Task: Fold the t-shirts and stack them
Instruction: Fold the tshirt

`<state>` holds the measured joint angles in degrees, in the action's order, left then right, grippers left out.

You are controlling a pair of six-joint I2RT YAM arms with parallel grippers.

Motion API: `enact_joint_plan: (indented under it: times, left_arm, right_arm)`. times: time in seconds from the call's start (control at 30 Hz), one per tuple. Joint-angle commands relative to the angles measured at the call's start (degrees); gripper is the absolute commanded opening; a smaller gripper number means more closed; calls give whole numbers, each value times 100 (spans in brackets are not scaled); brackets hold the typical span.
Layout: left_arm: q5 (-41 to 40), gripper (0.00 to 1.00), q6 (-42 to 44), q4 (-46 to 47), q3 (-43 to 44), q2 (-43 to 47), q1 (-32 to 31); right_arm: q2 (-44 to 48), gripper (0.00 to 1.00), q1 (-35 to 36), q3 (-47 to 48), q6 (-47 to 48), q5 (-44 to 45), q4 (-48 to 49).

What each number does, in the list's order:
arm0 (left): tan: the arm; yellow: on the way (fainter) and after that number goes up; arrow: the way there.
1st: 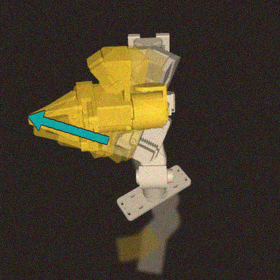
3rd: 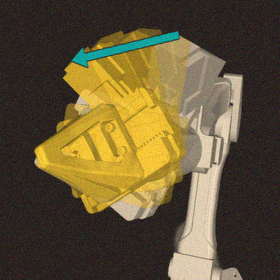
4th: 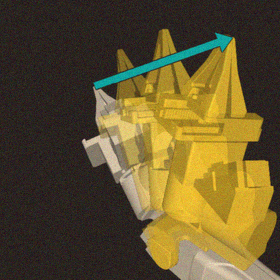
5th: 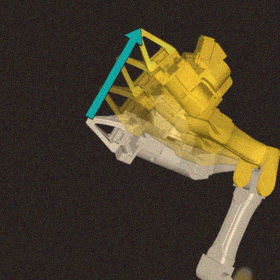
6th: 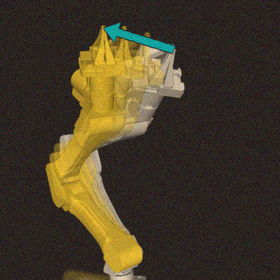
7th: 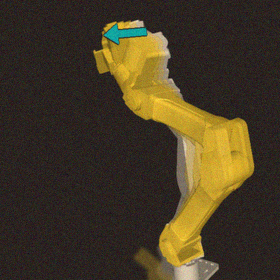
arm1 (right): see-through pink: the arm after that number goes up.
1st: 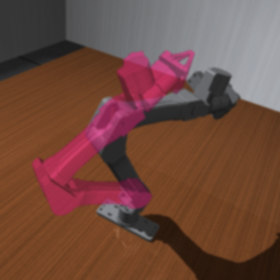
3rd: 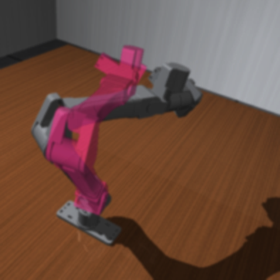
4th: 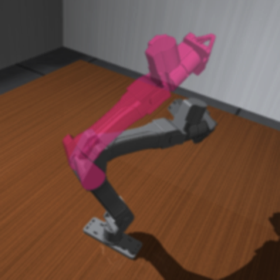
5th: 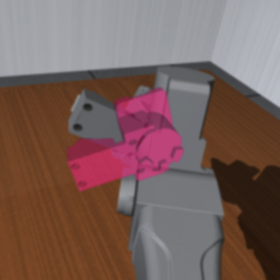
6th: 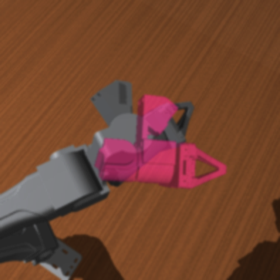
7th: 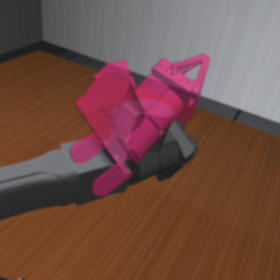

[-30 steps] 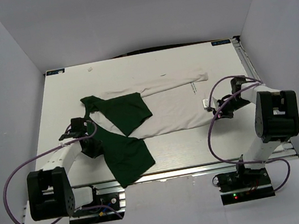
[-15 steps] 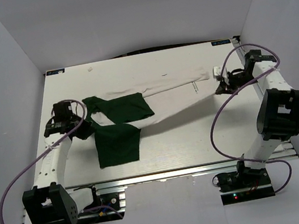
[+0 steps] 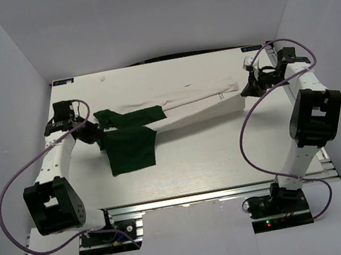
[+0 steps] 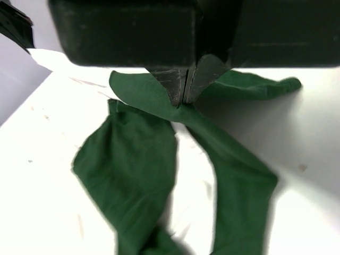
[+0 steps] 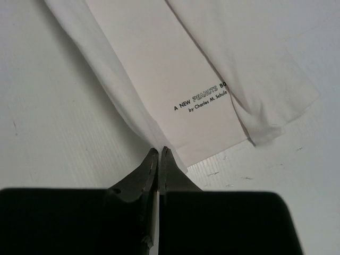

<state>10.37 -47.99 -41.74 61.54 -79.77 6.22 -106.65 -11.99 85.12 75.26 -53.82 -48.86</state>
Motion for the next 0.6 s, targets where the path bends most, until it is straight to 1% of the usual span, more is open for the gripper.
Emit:
enact_joint_plan:
  times: [0.0,0.17,0.3,0.43,0.57]
  left_arm:
    - [255,0,140,192,525,-126,99]
    - [439,0,150,183,842,-373,169]
    - [457,0,27,324,939,-706,169]
    - [405,0,-9,482,1176,-1137,187]
    - [369,0,-18,544,1737,-1629,231]
  right_arm:
    - [-40,0,-40,233,-783,-164,640]
    - [-206,0,-14,312,-1207,-6,1018]
    - [-339,0,56,312,-1672,170,1579]
    - [-496,0,179,312,-2417,398,2178]
    - [-708,0,293,470,-2718,618,2442]
